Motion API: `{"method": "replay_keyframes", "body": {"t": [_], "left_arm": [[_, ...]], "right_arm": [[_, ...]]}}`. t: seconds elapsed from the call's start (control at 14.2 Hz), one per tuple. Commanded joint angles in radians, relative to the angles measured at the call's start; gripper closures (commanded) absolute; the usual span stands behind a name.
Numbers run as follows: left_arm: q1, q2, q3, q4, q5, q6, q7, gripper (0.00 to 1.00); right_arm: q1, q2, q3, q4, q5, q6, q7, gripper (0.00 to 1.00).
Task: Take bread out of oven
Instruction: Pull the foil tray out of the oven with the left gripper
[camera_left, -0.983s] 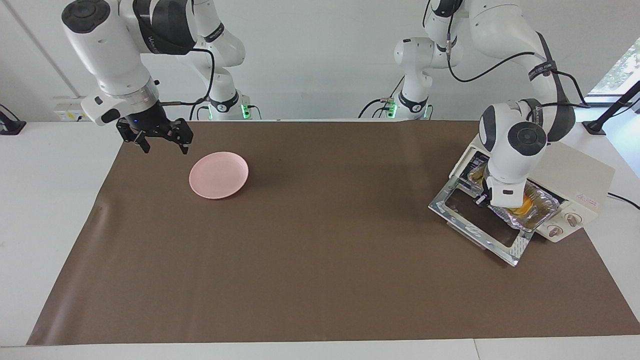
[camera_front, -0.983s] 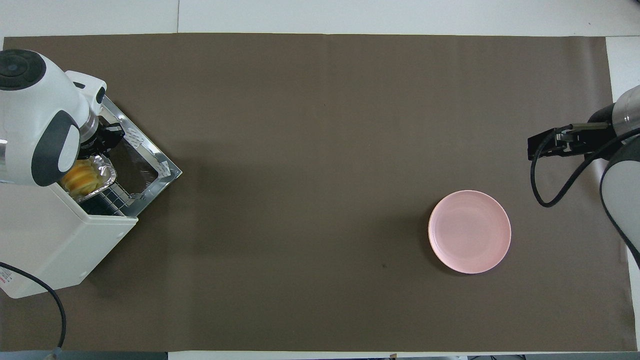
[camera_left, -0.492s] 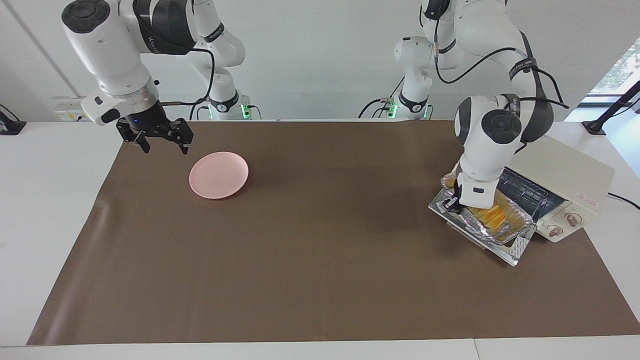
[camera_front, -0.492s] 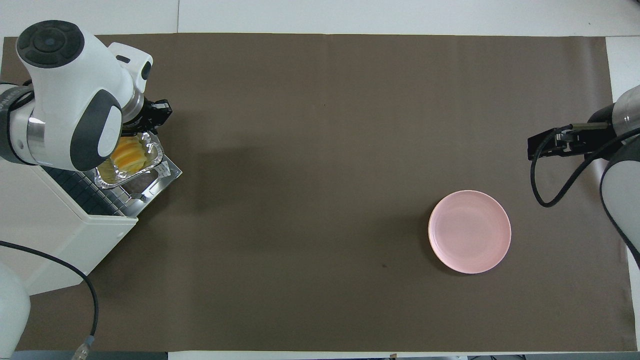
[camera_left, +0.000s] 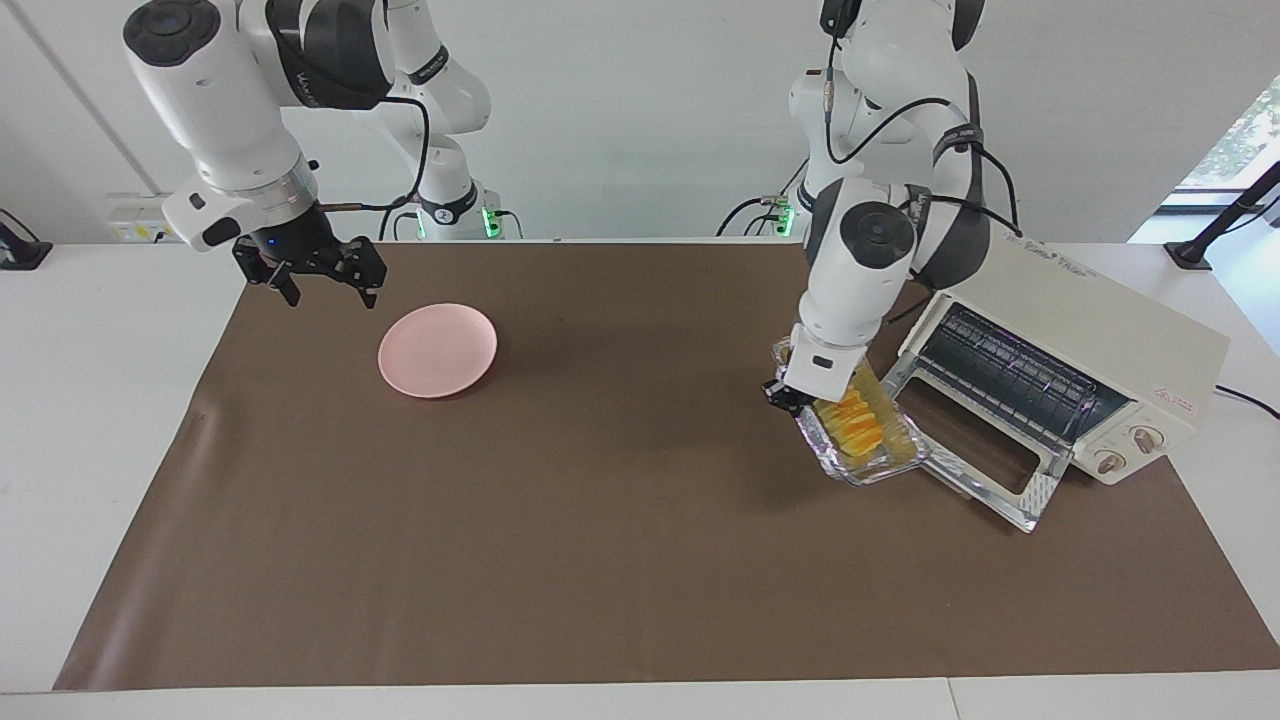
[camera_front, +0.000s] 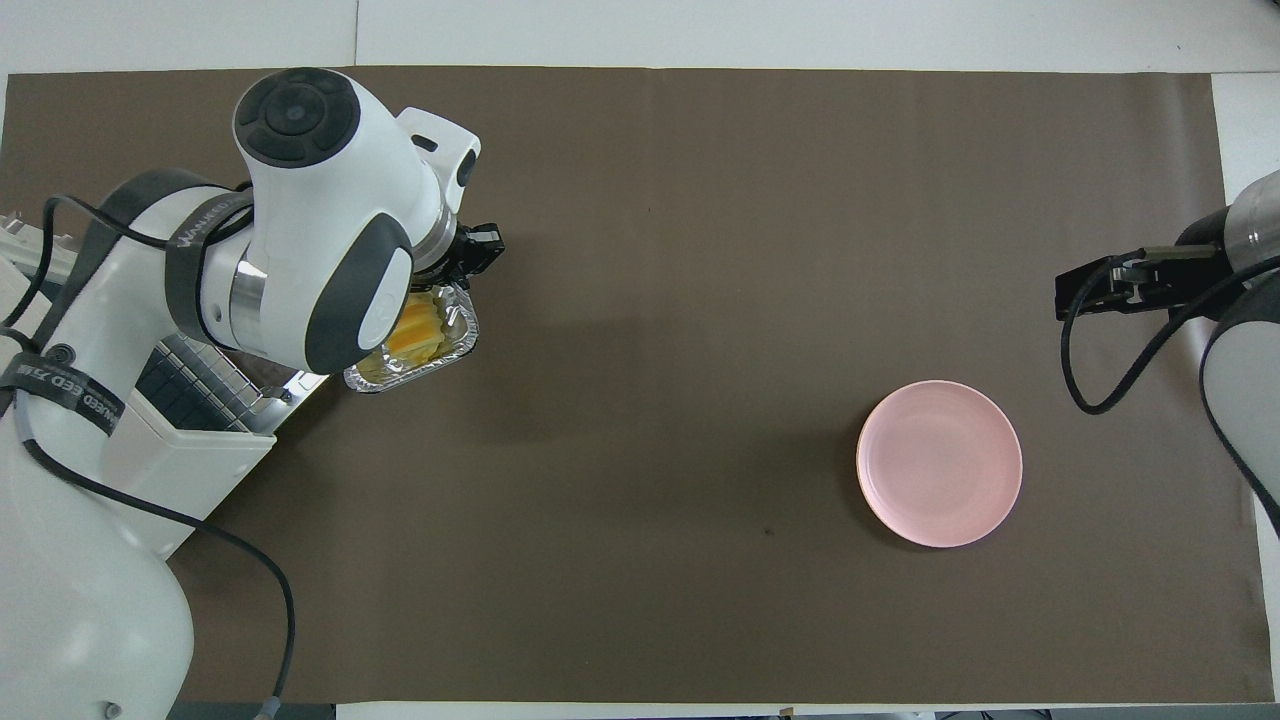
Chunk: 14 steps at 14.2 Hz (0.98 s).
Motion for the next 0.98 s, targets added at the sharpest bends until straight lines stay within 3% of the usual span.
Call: {"method": "replay_keyframes", "body": {"t": [0.0, 0.21, 0.7, 0.91], "left_arm": [[-0.032, 0.029, 0.016, 0.064, -0.015, -0.008, -0.037, 1.00], [-0.045, 0.055, 0.013, 0.132, -0.015, -0.026, -0.030, 1.00], [-0.175, 0.054, 0.016, 0.114, 0.052, 0.060, 0.017, 1.00], [-0.249, 0.035, 0.016, 0.055, 0.103, 0.091, 0.051, 1.00]], "right_arm": [[-0.017, -0.015, 0.014, -0.017, -0.019, -0.003, -0.020, 0.00], [-0.017, -0.015, 0.015, -0.017, -0.019, -0.005, -0.021, 0.00], [-0.015, -0.017, 0.017, -0.017, -0.016, -0.014, -0.021, 0.00], [-0.017, -0.020, 0.017, -0.023, -0.007, -0.017, -0.014, 0.00]]}}
